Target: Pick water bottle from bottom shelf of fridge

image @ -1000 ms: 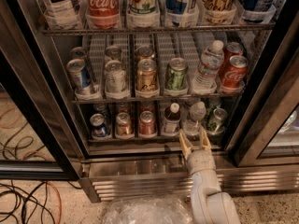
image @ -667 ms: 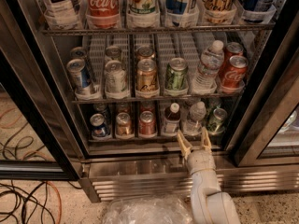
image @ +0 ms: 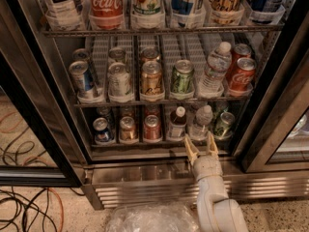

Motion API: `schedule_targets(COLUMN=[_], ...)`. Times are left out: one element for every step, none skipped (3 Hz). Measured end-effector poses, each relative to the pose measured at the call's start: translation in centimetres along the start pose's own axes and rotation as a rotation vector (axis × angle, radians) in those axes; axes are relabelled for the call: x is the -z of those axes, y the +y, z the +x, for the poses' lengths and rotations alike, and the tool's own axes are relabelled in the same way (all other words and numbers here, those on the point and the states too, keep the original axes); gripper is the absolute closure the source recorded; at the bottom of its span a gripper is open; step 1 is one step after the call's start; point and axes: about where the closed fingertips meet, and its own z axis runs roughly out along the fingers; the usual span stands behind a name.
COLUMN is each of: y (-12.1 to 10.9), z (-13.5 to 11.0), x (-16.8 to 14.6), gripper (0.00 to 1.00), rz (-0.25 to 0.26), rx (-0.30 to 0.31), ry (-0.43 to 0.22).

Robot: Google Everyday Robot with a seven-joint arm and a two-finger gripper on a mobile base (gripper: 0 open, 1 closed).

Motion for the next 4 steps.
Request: schedule_targets(y=[-0.1,-0.3,-0.4,-0.6], z=[0.1,-0.1,-0.1,-0.2], x=[-0.3,-0.9,-1.7,-2.8], gripper=[0.4,0.33,0.34,0.35], rz=[0.008,0.012,0.019,0.027], rx=[0.002,0.011,0.015,0.013], ry=[0.0,-0.005,-0.006,-0.006])
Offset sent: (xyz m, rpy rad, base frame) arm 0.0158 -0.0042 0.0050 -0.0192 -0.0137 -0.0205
